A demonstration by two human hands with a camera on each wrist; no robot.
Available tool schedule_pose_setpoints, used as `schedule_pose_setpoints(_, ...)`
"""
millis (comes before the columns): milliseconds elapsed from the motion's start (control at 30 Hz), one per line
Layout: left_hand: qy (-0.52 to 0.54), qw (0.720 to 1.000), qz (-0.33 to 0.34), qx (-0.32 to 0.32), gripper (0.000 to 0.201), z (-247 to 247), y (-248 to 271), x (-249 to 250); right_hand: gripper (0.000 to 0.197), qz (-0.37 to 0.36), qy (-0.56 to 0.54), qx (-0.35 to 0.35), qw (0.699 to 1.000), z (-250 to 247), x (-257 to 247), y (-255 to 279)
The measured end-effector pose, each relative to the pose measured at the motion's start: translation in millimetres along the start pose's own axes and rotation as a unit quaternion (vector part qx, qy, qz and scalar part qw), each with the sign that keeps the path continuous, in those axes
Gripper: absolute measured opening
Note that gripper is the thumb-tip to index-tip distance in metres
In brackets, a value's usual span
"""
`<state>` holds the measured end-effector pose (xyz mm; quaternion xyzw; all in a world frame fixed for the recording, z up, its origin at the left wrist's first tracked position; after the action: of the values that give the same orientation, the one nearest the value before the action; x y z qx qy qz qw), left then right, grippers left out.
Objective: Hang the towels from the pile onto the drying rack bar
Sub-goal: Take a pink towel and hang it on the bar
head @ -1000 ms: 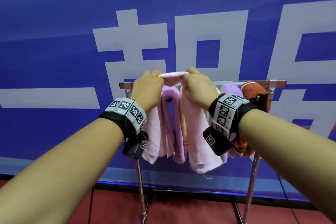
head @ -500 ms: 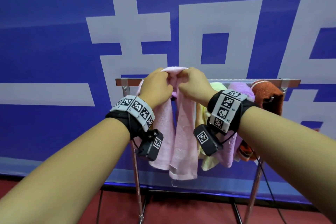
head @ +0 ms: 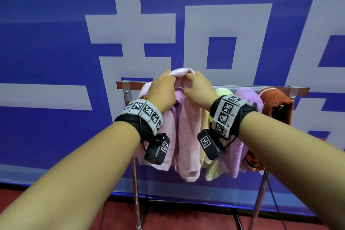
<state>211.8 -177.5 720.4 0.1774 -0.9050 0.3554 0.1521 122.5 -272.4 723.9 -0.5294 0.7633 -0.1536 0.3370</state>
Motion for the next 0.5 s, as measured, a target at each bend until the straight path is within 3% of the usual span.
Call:
schedule_pose_setpoints(233, -0.218, 0.975, -0.029, 0.014, 0.03, 7, 3, -2, 0.037, 0.002, 0.068, -0.073, 0.995, 11, -2, 2)
schedule_pose_setpoints(500, -0.368, 0.93, 0.008, 0.008, 0.022, 4, 18, -1, 0.029, -0.013, 0.168, -0.087, 0.982, 17, -7, 21)
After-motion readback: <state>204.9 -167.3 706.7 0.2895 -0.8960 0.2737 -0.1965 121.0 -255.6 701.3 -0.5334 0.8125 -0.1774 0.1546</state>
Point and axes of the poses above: each hand's wrist, its own y-axis away from the middle knuckle, its own z-axis out of the palm, x = y × z, the point moved 4 cm from there along -y, towards the middle knuckle, and after that the axes turned 6 degrees about -z, right-handed, at the moved point
